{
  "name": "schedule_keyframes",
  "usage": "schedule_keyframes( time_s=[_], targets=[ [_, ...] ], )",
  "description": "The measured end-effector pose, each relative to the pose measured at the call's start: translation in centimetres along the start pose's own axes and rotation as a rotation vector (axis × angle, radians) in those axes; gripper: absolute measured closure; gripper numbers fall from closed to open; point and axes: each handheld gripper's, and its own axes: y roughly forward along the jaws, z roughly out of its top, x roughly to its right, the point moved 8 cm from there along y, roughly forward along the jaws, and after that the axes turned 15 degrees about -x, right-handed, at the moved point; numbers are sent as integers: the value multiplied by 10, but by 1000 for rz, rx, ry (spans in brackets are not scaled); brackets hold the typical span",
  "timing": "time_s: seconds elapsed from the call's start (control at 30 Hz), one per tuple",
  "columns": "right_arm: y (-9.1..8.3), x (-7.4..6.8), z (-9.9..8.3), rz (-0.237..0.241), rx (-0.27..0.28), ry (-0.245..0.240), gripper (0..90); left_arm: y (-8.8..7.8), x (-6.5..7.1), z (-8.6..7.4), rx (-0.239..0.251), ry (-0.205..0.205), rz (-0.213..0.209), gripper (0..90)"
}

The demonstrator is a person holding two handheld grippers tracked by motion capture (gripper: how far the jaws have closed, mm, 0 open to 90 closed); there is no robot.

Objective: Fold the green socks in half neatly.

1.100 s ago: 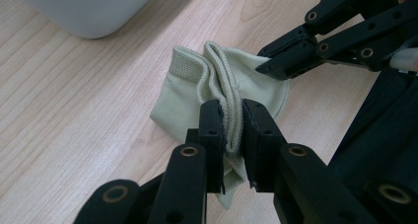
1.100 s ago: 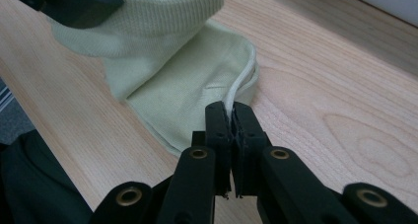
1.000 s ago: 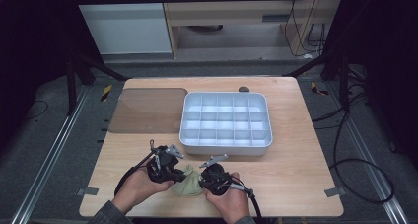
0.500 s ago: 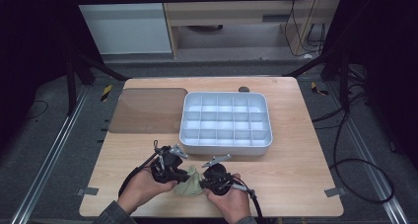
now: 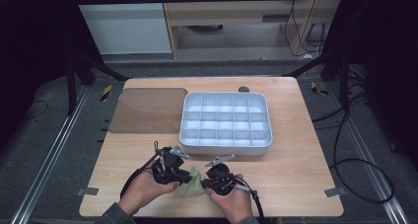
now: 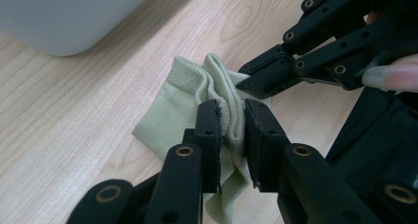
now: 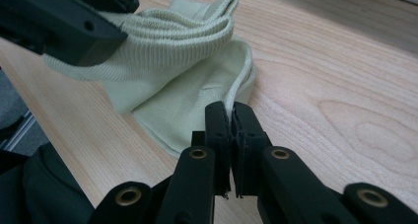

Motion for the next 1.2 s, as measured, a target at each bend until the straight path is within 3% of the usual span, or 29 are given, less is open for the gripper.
schedule_keyframes(
  time_s=[0.3, 0.6, 1.1, 1.2],
  targets=[
    [-2, 1, -3, 16, 10, 6, 823, 4, 7, 3, 20, -11, -27, 709],
    [-8, 3, -6, 20, 20, 19, 767, 5, 18, 5, 26, 7, -49, 694],
    [-19, 11, -12, 1, 36, 31, 736, 6, 12, 1, 28, 15, -10, 667],
    [-26, 12, -12, -14, 46, 30, 709, 6, 4, -4, 41, 11, 45, 648]
  ],
)
